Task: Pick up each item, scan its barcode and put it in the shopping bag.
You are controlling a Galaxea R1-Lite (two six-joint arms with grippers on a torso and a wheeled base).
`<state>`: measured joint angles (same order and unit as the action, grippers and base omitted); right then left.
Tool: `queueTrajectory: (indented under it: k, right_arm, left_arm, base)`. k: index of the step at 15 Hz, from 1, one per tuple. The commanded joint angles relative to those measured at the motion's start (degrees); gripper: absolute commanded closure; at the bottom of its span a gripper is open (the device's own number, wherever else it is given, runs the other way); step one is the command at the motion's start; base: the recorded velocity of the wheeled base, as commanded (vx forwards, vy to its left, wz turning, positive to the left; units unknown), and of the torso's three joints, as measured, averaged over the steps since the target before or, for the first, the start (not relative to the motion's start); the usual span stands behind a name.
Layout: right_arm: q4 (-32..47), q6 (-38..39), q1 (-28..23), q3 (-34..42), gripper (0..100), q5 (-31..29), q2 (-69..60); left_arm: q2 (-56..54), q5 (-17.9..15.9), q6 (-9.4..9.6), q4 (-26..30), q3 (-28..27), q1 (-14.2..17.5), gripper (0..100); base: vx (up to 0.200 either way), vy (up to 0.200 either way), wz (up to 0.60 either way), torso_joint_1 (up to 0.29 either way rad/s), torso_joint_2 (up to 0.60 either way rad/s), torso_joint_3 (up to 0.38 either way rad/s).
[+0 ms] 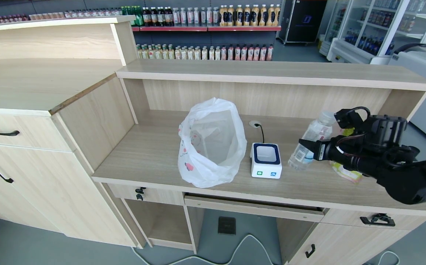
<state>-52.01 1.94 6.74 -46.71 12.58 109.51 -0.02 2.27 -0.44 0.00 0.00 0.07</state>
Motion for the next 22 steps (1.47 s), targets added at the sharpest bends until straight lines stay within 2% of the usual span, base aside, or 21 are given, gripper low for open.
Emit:
queueTrajectory:
  k: [1,2,3,4,7,10,12,14,16,19,22]
  right_arm:
    - [3.6,1.9,2.0,-1.6,100,2.8,-7.4]
    - [12.9,3.2,2.9,-5.4,100,6.5,-13.2]
    - [18.6,4.9,3.7,-8.3,100,8.4,-16.7]
    - [28.5,9.7,5.7,-13.3,100,12.1,-23.0]
    - [41.5,12.6,8.8,-21.0,100,17.8,-32.0]
    - [48.8,14.2,12.6,-23.2,100,20.7,-37.8]
    - [50.9,14.3,13.6,-23.7,100,20.7,-39.0]
    - [52.9,14.6,13.8,-23.2,100,20.9,-40.9]
    - [56.9,16.2,16.6,-21.3,100,20.9,-44.7]
    - [57.2,16.3,20.3,-18.1,100,20.8,-47.5]
    - [57.3,16.7,22.4,-17.9,100,21.0,-47.7]
  left_arm:
    - [0.0,0.0,0.00,0.0,0.0,0.0,0]
    - [0.0,0.0,-0.09,0.0,0.0,0.0,0]
    - [0.0,0.0,0.00,0.0,0.0,0.0,0]
    - [0.0,0.0,-0.09,0.0,0.0,0.0,0]
    - [0.0,0.0,-0.09,0.0,0.0,0.0,0]
    - [0.0,0.0,0.00,0.0,0.0,0.0,0]
    - [0.0,0.0,-0.09,0.0,0.0,0.0,0]
    - [0.0,0.0,-0.09,0.0,0.0,0.0,0]
    - [0.0,0.0,-0.09,0.0,0.0,0.0,0]
    - [0.0,0.0,-0.09,0.0,0.0,0.0,0]
    - [0.0,0.0,0.00,0.0,0.0,0.0,0]
  base:
    - [0.000,0.000,0.00,0.000,0.00,0.000]
    - [0.000,0.000,0.00,0.000,0.00,0.000]
    - [0.000,0.000,0.00,0.000,0.00,0.000]
    - [0.000,0.000,0.00,0.000,0.00,0.000]
    - [0.000,0.000,0.00,0.000,0.00,0.000]
    - [0.000,0.000,0.00,0.000,0.00,0.000]
    - [0.000,0.000,0.00,0.000,0.00,0.000]
    - [0.000,0.000,0.00,0.000,0.00,0.000]
    - [0.000,0.000,0.00,0.000,0.00,0.000]
    - [0.000,0.000,0.00,0.000,0.00,0.000]
    - [0.000,0.000,0.00,0.000,0.00,0.000]
